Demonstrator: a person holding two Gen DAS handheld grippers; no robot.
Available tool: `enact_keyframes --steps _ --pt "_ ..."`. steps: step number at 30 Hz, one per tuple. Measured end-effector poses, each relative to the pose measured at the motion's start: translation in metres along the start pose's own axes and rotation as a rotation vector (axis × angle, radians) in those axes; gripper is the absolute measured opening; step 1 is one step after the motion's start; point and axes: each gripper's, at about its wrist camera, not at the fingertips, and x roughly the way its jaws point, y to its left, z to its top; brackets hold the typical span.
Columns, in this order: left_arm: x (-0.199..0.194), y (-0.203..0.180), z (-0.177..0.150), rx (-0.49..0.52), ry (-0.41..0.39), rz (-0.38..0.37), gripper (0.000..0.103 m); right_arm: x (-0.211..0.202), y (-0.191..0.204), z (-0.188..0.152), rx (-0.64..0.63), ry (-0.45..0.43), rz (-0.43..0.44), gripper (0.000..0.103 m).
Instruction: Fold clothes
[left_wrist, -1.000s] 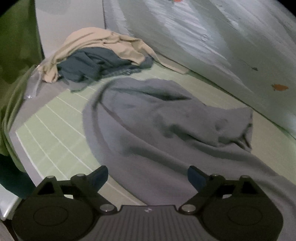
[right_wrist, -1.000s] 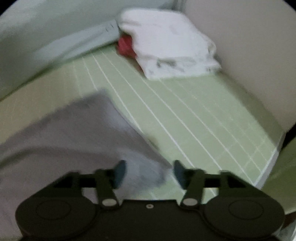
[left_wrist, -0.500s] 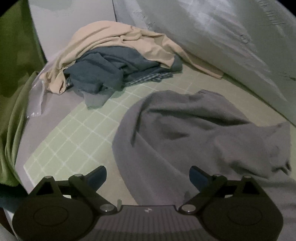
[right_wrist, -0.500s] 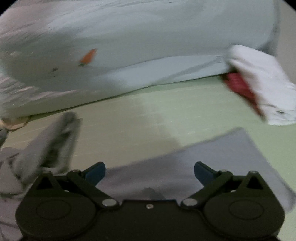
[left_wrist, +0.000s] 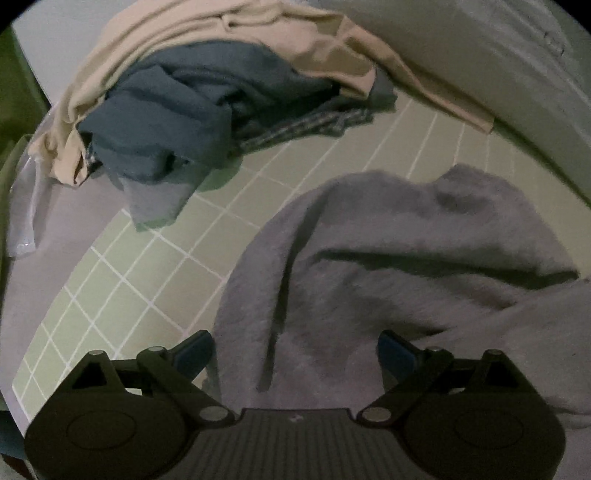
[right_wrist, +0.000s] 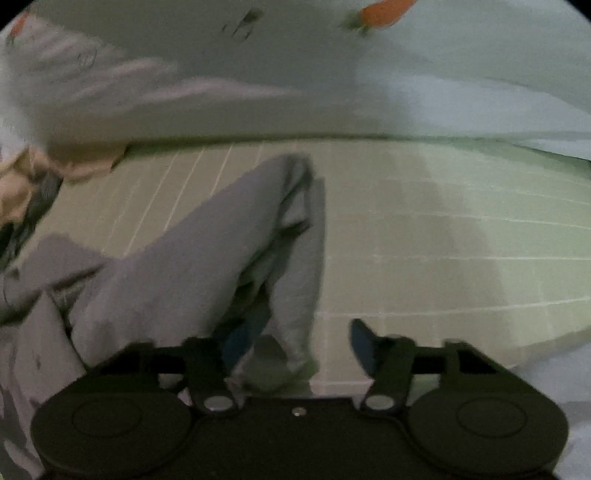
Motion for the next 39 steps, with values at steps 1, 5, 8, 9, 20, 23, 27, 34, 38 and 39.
enact_keyframes --steps 1,5,8,9,20,23,27,34,38,39 --pt "0.003 0.002 -0.001 -0.009 0.010 0.007 0.096 0.003 0.003 -0.001 -0.013 0.013 0.000 0.049" --pt "0.011 0.016 -0.003 -0.077 0.038 -0.006 0.102 0.001 0.008 -0.005 -0.073 0.001 -0.016 0.022" --pt "0.014 0.023 -0.004 -0.119 0.040 -0.003 0.103 -0.006 0.002 -0.005 -0.110 -0.012 -0.027 0.001" --pt "0.014 0.025 -0.004 -0.125 0.039 -0.001 0.103 -0.008 0.000 -0.004 -0.123 -0.032 -0.043 0.001" --pt "0.013 0.020 -0.009 -0.080 0.002 -0.020 0.103 -0.096 -0.036 0.069 -0.211 -0.458 -0.246 0.000" --pt "0.013 0.020 -0.009 -0.091 0.006 -0.014 0.103 -0.092 -0.028 0.072 -0.270 -0.424 -0.251 0.001" --pt "0.013 0.024 -0.007 -0.106 0.029 -0.017 0.103 -0.068 -0.034 0.058 -0.203 -0.273 -0.259 0.009" --pt "0.014 0.019 -0.001 -0.073 0.016 0.009 0.103 -0.065 -0.028 0.052 -0.057 -0.238 -0.106 0.039" --pt "0.016 0.019 -0.004 -0.101 0.023 0.008 0.103 -0.049 -0.009 0.035 0.006 -0.152 0.088 0.039" --pt "0.016 0.019 -0.004 -0.106 0.021 0.006 0.103 -0.044 -0.004 0.031 0.012 -0.126 0.125 0.039"
